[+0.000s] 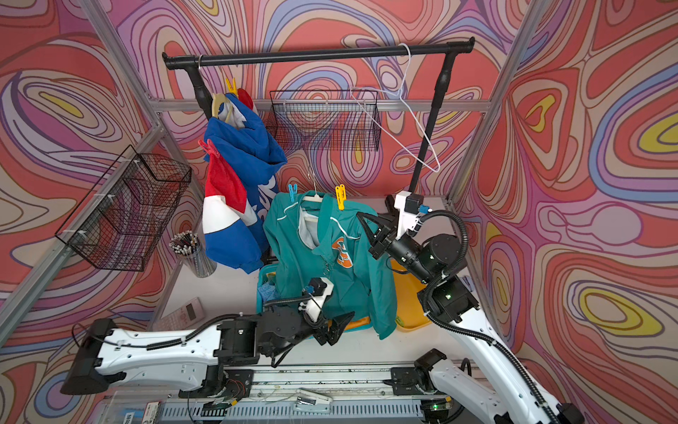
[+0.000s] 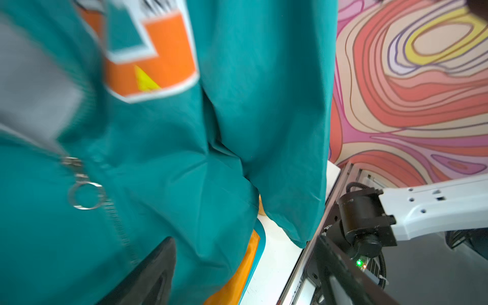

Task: Remove the clothespins securing jackets to the hanger
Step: Adjust the jacket in the basket.

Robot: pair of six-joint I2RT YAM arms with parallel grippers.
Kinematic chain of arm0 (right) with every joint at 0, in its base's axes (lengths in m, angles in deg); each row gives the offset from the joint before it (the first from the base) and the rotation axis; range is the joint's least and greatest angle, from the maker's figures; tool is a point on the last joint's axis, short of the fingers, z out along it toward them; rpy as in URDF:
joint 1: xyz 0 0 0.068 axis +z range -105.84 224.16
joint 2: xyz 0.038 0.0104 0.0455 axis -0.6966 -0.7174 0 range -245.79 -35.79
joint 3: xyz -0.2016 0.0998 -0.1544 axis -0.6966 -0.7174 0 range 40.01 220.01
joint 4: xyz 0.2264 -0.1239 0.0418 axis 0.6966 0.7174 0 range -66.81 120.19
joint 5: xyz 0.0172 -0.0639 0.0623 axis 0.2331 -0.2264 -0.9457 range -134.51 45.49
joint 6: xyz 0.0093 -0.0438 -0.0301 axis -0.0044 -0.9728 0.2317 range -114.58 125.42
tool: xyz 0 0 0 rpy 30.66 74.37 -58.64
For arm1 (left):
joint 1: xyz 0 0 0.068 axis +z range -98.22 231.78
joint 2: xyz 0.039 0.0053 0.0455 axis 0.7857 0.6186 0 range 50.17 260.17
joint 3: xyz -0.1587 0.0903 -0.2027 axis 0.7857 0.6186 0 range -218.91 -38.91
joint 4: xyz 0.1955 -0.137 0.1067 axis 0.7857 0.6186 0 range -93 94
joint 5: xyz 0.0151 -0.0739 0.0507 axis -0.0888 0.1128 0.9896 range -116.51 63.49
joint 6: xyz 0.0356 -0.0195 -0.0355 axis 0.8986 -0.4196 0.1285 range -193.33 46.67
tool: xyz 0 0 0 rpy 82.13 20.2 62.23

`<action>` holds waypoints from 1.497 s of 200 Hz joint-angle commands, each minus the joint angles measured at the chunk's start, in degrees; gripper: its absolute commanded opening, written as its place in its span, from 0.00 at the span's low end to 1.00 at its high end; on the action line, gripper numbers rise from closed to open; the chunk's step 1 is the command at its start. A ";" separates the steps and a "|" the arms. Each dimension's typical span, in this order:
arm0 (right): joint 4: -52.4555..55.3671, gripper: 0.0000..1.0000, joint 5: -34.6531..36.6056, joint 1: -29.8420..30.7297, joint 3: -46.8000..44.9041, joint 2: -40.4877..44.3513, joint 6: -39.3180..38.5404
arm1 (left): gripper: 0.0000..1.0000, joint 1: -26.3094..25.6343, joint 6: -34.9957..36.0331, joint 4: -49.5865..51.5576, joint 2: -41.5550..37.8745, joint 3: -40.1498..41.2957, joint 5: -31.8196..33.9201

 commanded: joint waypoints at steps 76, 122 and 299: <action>-8.74 0.00 0.93 0.17 0.04 0.62 2.48 | 0.86 0.23 2.52 -11.76 19.59 -14.33 -2.83; -14.63 0.00 -2.59 0.19 -1.34 -1.18 9.13 | 0.28 4.22 -0.24 -0.86 20.82 -15.26 8.36; -18.70 0.00 3.78 14.63 -3.83 -8.89 9.88 | 0.00 10.36 -7.66 15.34 5.74 2.11 22.31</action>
